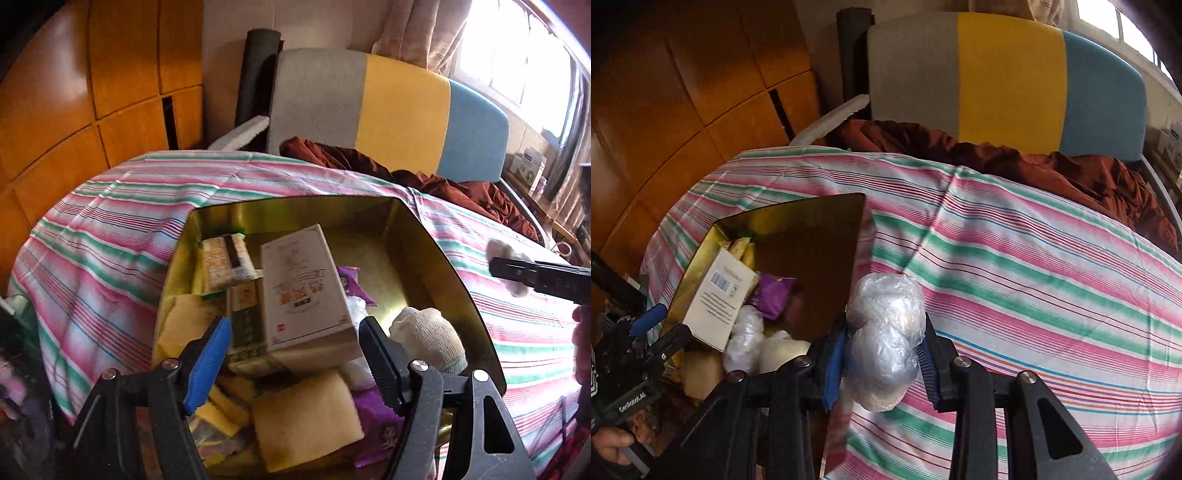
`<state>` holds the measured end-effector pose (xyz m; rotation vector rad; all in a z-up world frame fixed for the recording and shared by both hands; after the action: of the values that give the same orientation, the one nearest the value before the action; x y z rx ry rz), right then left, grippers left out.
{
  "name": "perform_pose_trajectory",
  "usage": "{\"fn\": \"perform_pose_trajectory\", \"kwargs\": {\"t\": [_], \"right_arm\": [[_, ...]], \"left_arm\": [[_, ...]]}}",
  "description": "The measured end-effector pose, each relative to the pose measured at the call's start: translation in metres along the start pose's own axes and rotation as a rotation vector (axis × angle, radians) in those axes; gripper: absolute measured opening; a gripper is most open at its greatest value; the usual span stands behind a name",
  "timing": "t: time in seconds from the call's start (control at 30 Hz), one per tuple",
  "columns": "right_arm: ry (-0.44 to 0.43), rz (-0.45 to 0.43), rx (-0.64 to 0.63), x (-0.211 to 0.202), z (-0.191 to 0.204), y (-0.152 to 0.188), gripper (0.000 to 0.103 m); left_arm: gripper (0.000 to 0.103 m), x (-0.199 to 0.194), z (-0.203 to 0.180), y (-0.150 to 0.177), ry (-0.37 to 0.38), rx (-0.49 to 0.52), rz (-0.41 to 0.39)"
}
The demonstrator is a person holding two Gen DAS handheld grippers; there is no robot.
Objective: Organize objects
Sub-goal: 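Carry the cream box into the gold tray and open the left tool, then lower the white ball into the gold tray and open the right tool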
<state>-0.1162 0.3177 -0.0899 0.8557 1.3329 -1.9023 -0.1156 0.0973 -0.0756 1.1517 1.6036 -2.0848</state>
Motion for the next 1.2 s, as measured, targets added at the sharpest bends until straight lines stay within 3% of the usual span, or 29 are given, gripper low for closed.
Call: {"fn": "perform_pose_trajectory", "kwargs": {"t": [0.13,0.37,0.47,0.57,0.63,0.8,1.07,1.17,1.2], "right_arm": [[-0.029,0.020,-0.037,0.021,0.036,-0.004,0.035],[-0.015,0.054,-0.044,0.060,0.066,-0.009,0.037],[-0.007,0.061,-0.042,0.065,0.069,-0.007,0.048],[-0.003,0.058,-0.037,0.065,0.068,-0.002,0.052],[0.008,0.054,-0.030,0.061,0.066,0.001,0.058],[0.027,0.005,-0.016,0.037,0.065,0.010,0.058],[0.132,-0.134,-0.007,-0.013,0.063,0.032,0.060],[0.164,-0.175,0.002,-0.028,0.061,0.045,0.074],[0.169,-0.184,0.007,-0.032,0.061,0.051,0.074]], "left_arm": [[0.076,-0.020,0.011,0.003,-0.026,-0.013,-0.031],[0.093,-0.043,0.029,0.009,-0.061,-0.037,-0.066],[0.096,-0.048,0.034,0.010,-0.066,-0.057,-0.071],[0.101,-0.051,0.036,0.012,-0.076,-0.069,-0.071],[0.103,-0.053,0.035,0.012,-0.078,-0.073,-0.074],[0.103,-0.058,0.034,0.012,-0.114,-0.073,-0.073],[0.103,-0.062,0.032,0.023,-0.205,-0.073,-0.037],[0.103,-0.067,0.035,0.033,-0.187,-0.102,-0.048],[0.103,-0.069,0.037,0.037,-0.185,-0.115,-0.054]]}}
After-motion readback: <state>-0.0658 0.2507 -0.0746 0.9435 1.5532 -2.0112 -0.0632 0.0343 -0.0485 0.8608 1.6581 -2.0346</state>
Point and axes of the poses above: each gripper's, at about its wrist camera, not at the fingertips, and x roughly the way its jaws point, z to its left, y to its underside, the point moved 6 cm from there along x, roughly the way its jaws point, and after that the axes turned 11 degrees about x, right-handed, at the moved point
